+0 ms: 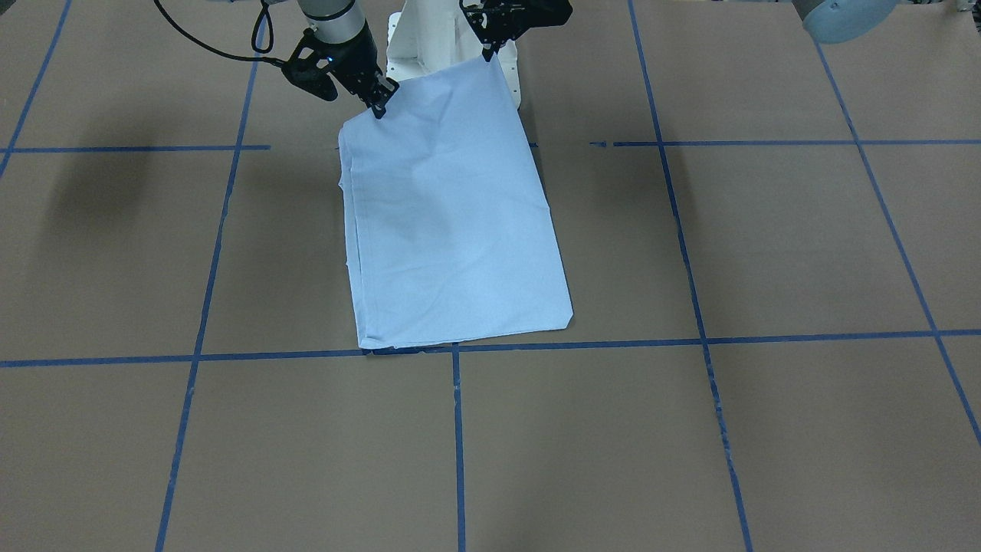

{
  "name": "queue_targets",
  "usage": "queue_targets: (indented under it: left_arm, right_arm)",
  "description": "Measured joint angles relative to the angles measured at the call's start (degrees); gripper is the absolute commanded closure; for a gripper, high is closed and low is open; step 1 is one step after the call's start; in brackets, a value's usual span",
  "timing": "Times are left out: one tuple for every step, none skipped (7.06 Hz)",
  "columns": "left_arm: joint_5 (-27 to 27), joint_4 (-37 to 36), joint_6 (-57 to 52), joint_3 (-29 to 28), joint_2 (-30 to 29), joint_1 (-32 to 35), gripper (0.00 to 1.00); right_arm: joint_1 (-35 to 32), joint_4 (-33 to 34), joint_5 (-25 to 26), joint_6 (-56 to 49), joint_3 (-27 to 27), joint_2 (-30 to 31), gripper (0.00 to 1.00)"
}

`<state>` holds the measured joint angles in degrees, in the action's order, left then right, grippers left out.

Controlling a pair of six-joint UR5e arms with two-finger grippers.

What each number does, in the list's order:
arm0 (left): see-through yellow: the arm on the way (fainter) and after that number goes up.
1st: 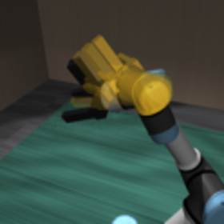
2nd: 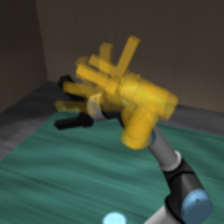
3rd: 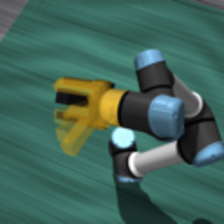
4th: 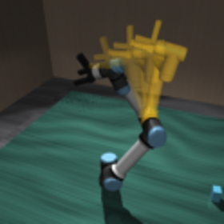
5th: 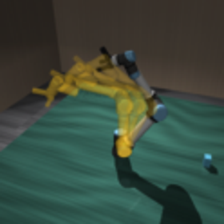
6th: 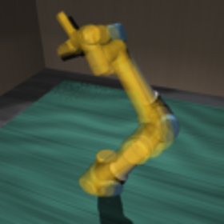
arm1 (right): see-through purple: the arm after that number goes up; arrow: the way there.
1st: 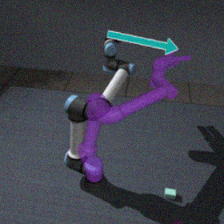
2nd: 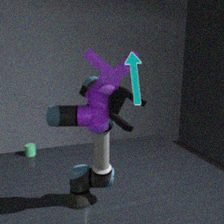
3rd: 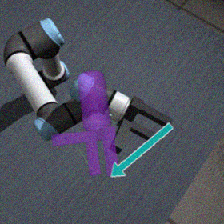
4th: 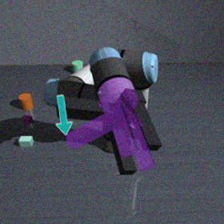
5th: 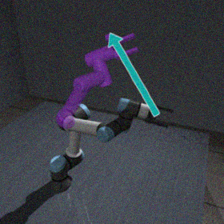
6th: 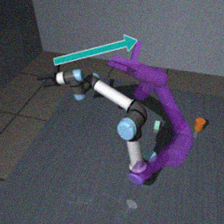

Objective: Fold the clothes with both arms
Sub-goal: 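Lift both near corners and fold them over toward the far edge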

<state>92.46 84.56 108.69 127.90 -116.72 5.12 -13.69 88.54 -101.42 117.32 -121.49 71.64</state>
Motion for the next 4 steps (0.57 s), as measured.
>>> queue_targets:
  left_arm:
    - [0.0, 0.1, -0.1, -1.0, -0.2, 2.0, 1.00]
    - [0.0, 0.2, -1.1, -2.8, -0.8, 4.6, 1.00]
    - [0.0, 0.2, -3.3, -4.6, -1.4, 7.5, 1.00]
    - [0.1, 0.3, -5.2, -5.8, -1.8, 10.3, 1.00]
  right_arm:
    - [-1.9, -0.1, -0.1, -0.6, 0.4, -0.3, 1.00]
    - [-3.8, -0.2, -0.1, -1.5, 1.2, -1.4, 1.00]
    - [-5.5, -0.2, 0.1, -3.1, 2.9, -3.4, 1.00]
    - [-7.4, -0.3, 0.2, -4.8, 5.4, -5.6, 1.00]
